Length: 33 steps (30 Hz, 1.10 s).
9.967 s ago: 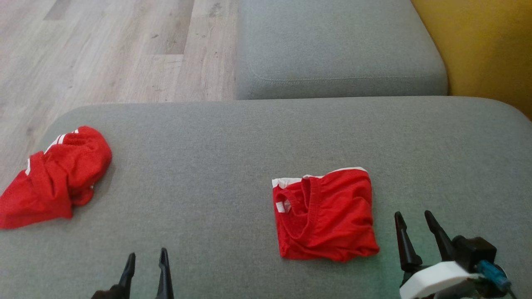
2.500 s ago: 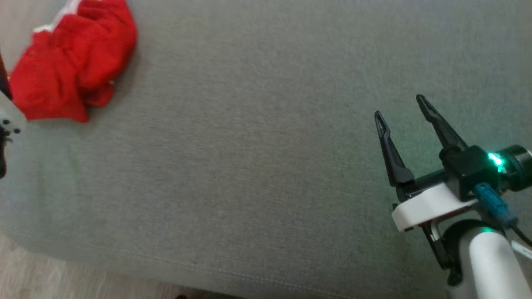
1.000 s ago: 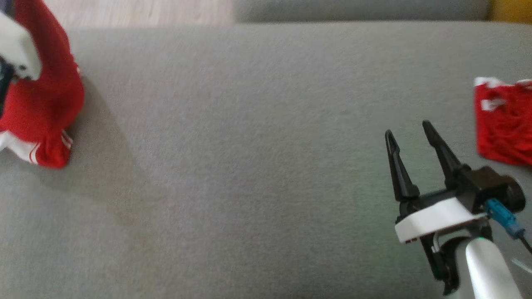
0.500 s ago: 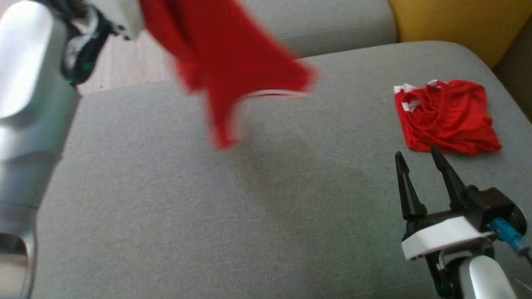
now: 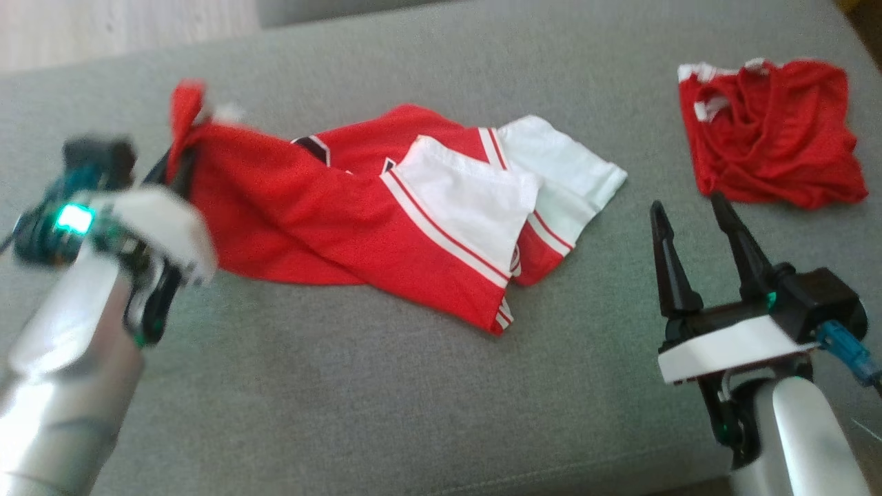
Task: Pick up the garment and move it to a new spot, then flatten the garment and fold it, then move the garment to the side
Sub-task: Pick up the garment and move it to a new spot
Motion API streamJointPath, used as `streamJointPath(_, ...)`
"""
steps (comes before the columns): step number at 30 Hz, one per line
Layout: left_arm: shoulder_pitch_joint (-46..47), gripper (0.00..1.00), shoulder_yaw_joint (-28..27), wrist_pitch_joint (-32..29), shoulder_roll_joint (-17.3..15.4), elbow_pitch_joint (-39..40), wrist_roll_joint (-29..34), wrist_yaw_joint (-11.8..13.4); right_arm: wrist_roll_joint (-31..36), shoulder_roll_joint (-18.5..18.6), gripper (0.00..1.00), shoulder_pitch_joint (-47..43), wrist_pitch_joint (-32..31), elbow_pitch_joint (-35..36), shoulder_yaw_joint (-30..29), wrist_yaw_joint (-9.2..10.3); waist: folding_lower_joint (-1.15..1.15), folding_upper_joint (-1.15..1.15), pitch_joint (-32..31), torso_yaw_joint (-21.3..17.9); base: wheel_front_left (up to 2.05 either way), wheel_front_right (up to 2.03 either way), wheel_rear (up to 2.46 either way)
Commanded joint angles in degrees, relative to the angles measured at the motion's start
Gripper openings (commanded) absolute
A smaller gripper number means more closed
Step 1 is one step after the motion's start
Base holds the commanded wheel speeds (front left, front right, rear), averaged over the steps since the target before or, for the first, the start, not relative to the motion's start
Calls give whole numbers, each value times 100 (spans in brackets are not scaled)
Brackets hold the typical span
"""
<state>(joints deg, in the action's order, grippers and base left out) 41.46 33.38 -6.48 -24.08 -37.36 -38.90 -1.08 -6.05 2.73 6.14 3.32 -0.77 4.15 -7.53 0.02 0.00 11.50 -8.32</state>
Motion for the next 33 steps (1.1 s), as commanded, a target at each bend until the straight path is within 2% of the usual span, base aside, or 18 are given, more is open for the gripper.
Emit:
streamJointPath(1, 308, 0, -265, 105, -278, 117, 10, 15, -3, 15, 100, 158, 68, 159, 141, 4, -2, 0, 228, -78, 0, 0, 0)
streamJointPath(3, 146, 3, -345, 347, -254, -180, -58, 42, 18, 15, 100, 226, 96, 109, 114, 4, -2, 0, 307, -80, 0, 0, 0)
streamJointPath(5, 51, 57, -377, 573, -213, -406, -70, 62, 51, 15, 100, 262, 114, 57, 62, 4, -2, 0, 330, -46, 0, 0, 0)
streamJointPath(6, 30, 100, -345, 657, -214, -503, -24, 59, 65, 15, 100, 271, 122, 33, 39, 4, -2, 0, 327, -25, 0, 0, 0)
streamJointPath(14, 123, 100, -332, 1237, -136, -830, 9, -137, 100, 15, 100, 208, 132, -230, -39, 4, -2, 0, -131, 279, 0, 0, 0)
streamJointPath(18, 2, 100, -274, 1464, -162, -796, 33, -255, 110, 15, 100, 47, 120, -383, -37, 4, -2, 0, -646, 463, 0, 0, 0)
streamJointPath(22, -388, 100, -227, 1651, -189, -600, 20, -264, 122, 15, 100, -207, 82, -498, -69, 4, -2, 0, -1187, 654, 0, 0, 0)
streamJointPath(25, -776, 100, -192, 1719, -179, -293, -1, -160, 111, 15, 100, -422, 55, -491, -111, 4, -2, 0, -1415, 819, 0, 0, 0)
streamJointPath(29, -1449, 100, -281, 1877, -188, 289, -106, 124, 65, 15, 100, -638, 68, -519, -158, 4, -2, 0, -1622, 970, 0, 0, 0)
streamJointPath(31, -1848, 100, -351, 1943, -196, 629, -171, 306, 35, 15, 100, -732, 86, -526, -190, 4, -2, 0, -1689, 1031, 0, 0, 0)
streamJointPath(33, -2472, 100, -410, 2010, -192, 1143, -218, 605, -8, 15, 100, -884, 108, -542, -227, 4, -2, 0, -1752, 1120, 0, 0, 0)
